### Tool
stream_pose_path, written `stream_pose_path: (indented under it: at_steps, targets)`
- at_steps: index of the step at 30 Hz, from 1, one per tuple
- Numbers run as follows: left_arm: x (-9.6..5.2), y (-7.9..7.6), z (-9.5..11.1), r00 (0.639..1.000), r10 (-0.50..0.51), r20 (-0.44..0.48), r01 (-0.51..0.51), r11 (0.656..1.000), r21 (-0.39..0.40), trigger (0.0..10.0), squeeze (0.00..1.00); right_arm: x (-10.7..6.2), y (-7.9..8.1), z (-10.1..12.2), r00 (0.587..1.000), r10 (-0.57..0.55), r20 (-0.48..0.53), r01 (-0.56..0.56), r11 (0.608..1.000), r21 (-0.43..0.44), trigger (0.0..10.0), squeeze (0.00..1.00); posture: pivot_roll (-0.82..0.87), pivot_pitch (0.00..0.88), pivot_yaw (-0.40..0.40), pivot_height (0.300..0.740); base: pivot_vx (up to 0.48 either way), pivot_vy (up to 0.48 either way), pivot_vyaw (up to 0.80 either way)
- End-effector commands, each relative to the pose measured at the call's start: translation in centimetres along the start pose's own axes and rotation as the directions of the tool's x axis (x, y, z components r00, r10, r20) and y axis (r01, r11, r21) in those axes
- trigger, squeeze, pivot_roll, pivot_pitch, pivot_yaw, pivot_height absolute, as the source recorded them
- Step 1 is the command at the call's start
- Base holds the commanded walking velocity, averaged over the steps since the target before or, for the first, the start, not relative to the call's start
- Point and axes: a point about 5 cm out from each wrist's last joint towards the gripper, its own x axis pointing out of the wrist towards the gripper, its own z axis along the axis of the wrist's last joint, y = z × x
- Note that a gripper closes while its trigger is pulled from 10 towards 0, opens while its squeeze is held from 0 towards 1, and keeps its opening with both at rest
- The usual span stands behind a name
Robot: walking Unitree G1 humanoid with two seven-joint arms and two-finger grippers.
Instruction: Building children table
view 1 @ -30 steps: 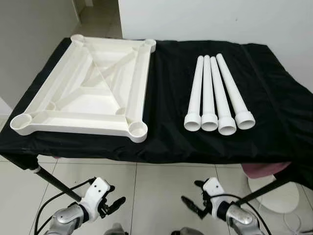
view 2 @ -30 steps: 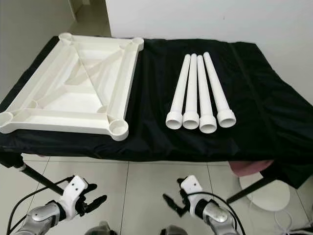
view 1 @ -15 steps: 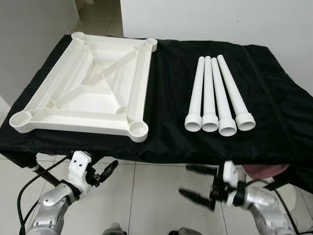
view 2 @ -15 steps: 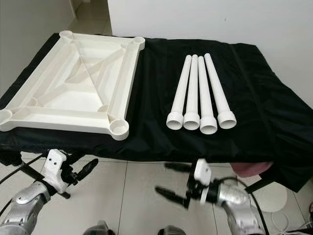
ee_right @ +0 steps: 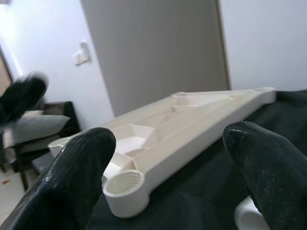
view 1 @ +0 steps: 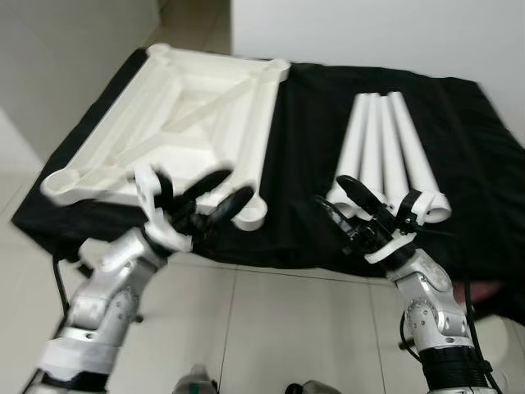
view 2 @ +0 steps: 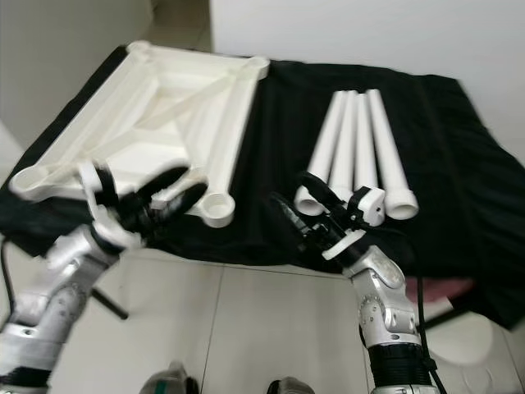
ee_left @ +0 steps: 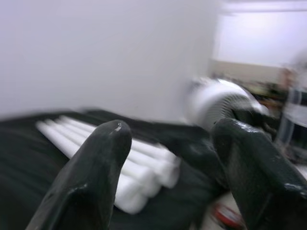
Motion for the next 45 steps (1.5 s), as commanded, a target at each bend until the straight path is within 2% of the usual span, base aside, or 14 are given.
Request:
stream_pose_path:
  at_steps: [1, 6, 17, 22, 25, 30, 34, 36, 37, 39, 41, 43, 44, 45]
  targets:
    - [-0.6, -1.5, -1.0, 0.985, -0.154, -0.076, 0.148, 0.986, -0.075, 10.0, 0.00, 0.1, 0.2, -0.3, 0.999, 0.030, -0.030, -0.030, 0.999, 0.011, 10.0, 0.00, 0.03, 0.000, 0.014, 0.740, 0.000, 0.000, 0.00]
    - [-1.7, -2.2, -1.6, 0.964, -0.201, -0.172, 0.182, 0.976, -0.122, 10.0, 0.00, 0.2, 0.3, -0.5, 0.997, 0.051, -0.057, -0.050, 0.998, 0.025, 10.0, 0.00, 0.03, 0.000, 0.019, 0.740, 0.000, 0.000, 0.00]
    - [-3.5, -1.7, -1.8, 0.968, -0.139, -0.207, 0.110, 0.983, -0.148, 10.0, 0.00, 0.2, 0.9, -0.3, 0.999, 0.009, -0.046, -0.007, 0.998, 0.055, 10.0, 0.00, 0.04, 0.000, 0.037, 0.740, 0.000, 0.000, 0.00]
    - [-3.1, -0.6, -2.3, 0.975, -0.035, -0.221, 0.016, 0.996, -0.089, 10.0, 0.00, 0.5, 0.7, -0.2, 0.999, -0.019, -0.039, 0.022, 0.997, 0.070, 10.0, 0.00, 0.04, 0.000, 0.043, 0.740, 0.000, 0.000, 0.00]
    - [-2.0, 1.2, -3.0, 0.948, 0.107, -0.299, -0.137, 0.987, -0.080, 10.0, 0.00, 1.3, 0.1, -0.1, 0.995, -0.101, -0.024, 0.102, 0.992, 0.078, 10.0, 0.00, 0.03, 0.001, 0.043, 0.740, 0.000, 0.000, 0.00]
    - [-1.1, 2.0, -2.9, 0.941, 0.171, -0.294, -0.204, 0.975, -0.084, 10.0, 0.00, 2.2, -0.7, 0.2, 0.974, -0.228, -0.007, 0.228, 0.973, 0.047, 10.0, 0.00, 0.03, 0.000, 0.042, 0.740, 0.000, 0.000, 0.00]
    - [0.6, 3.0, -2.2, 0.928, 0.307, -0.209, -0.332, 0.938, -0.097, 10.0, 0.00, 3.3, -1.6, 0.2, 0.899, -0.437, -0.045, 0.431, 0.897, -0.097, 10.0, 0.00, 0.03, 0.000, 0.042, 0.740, 0.000, 0.000, 0.00]
    - [0.9, 3.1, -2.1, 0.925, 0.328, -0.194, -0.351, 0.930, -0.104, 10.0, 0.00, 3.5, -1.7, 0.1, 0.887, -0.460, -0.050, 0.453, 0.885, -0.109, 10.0, 0.00, 0.03, 0.000, 0.042, 0.740, 0.000, 0.000, 0.00]
    - [1.7, 4.3, -2.5, 0.855, 0.476, -0.204, -0.487, 0.874, 0.001, 10.0, 0.00, 4.1, -1.7, 0.2, 0.850, -0.525, -0.031, 0.515, 0.843, -0.156, 10.0, 0.00, 0.02, 0.000, 0.031, 0.740, 0.000, 0.000, 0.00]
    - [1.9, 4.8, -2.5, 0.824, 0.532, -0.195, -0.535, 0.844, 0.041, 10.0, 0.00, 4.3, -1.7, 0.3, 0.841, -0.541, -0.020, 0.531, 0.831, -0.165, 10.0, 0.00, 0.02, 0.000, 0.031, 0.740, 0.000, 0.000, 0.00]
    - [1.9, 4.8, -2.5, 0.824, 0.532, -0.195, -0.535, 0.844, 0.041, 10.0, 0.00, 4.3, -1.7, 0.3, 0.841, -0.541, -0.020, 0.531, 0.831, -0.165, 10.0, 0.00, 0.02, 0.000, 0.031, 0.740, 0.000, 0.000, 0.00]
    - [2.6, 5.9, -2.5, 0.770, 0.616, -0.163, -0.610, 0.787, 0.093, 10.0, 0.00, 4.7, -1.7, 0.2, 0.814, -0.581, -0.015, 0.569, 0.803, -0.177, 10.0, 0.00, 0.02, 0.000, 0.017, 0.740, 0.000, 0.000, 0.00]
    - [2.6, 5.9, -2.5, 0.770, 0.616, -0.163, -0.610, 0.787, 0.093, 10.0, 0.00, 4.7, -1.7, 0.2, 0.814, -0.581, -0.015, 0.569, 0.803, -0.177, 10.0, 0.00, 0.02, 0.000, 0.017, 0.740, 0.000, 0.000, 0.00]
    - [3.3, 6.9, -2.5, 0.719, 0.676, -0.161, -0.664, 0.737, 0.124, 10.0, 0.00, 5.3, -1.7, 0.0, 0.796, -0.605, -0.022, 0.591, 0.784, -0.191, 10.0, 0.00, 0.02, 0.000, 0.017, 0.740, 0.000, 0.000, 0.00]
